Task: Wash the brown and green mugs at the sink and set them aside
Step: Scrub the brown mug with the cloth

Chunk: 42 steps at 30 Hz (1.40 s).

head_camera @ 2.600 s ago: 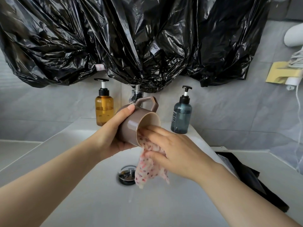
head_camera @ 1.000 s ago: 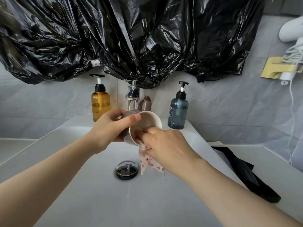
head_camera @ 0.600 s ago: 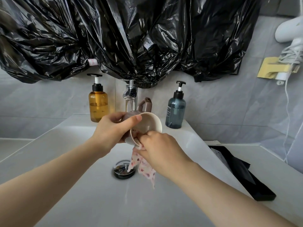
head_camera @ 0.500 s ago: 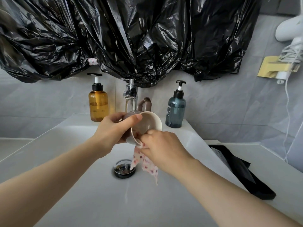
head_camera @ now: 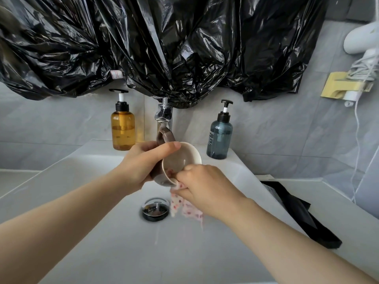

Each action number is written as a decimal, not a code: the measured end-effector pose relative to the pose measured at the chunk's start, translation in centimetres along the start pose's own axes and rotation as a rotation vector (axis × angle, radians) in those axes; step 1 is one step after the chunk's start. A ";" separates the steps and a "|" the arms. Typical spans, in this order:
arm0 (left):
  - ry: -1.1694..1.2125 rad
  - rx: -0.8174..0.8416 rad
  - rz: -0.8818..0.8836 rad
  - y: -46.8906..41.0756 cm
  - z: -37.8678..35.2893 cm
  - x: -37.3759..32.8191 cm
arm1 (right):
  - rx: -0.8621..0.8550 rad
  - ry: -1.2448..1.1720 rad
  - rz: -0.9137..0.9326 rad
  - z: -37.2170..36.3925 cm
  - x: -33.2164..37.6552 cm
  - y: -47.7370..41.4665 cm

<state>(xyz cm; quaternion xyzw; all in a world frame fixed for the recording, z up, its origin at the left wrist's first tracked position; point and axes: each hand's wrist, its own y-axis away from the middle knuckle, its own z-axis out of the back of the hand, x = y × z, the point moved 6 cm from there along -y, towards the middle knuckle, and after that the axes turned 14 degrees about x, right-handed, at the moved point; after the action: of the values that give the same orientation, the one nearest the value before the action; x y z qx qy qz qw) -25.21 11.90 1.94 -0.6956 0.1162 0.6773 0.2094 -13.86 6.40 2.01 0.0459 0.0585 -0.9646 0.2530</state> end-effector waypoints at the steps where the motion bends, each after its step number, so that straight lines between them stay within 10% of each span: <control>1: 0.027 -0.017 -0.017 0.0 -0.1 0.0 | 0.002 -0.061 -0.020 -0.1 0.0 -0.1; 11: -0.018 0.141 0.100 0.6 0.2 -0.9 | 0.062 0.163 0.055 0.3 -0.5 0.9; 21: 0.021 -0.109 -0.046 0.1 0.7 -0.4 | 0.024 -0.196 -0.063 -0.3 0.3 -0.3; 32: -0.152 0.144 0.168 0.3 0.8 0.0 | 0.118 0.157 0.024 0.2 -0.2 0.8; 42: 0.014 -0.004 0.033 -0.7 0.5 1.1 | 0.005 -0.328 -0.065 -0.7 -0.8 0.0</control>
<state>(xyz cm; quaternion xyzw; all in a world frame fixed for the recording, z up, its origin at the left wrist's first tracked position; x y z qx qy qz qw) -25.30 12.90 0.93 -0.6987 0.1276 0.6761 0.1961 -13.12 6.86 1.43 -0.1136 0.0156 -0.9670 0.2277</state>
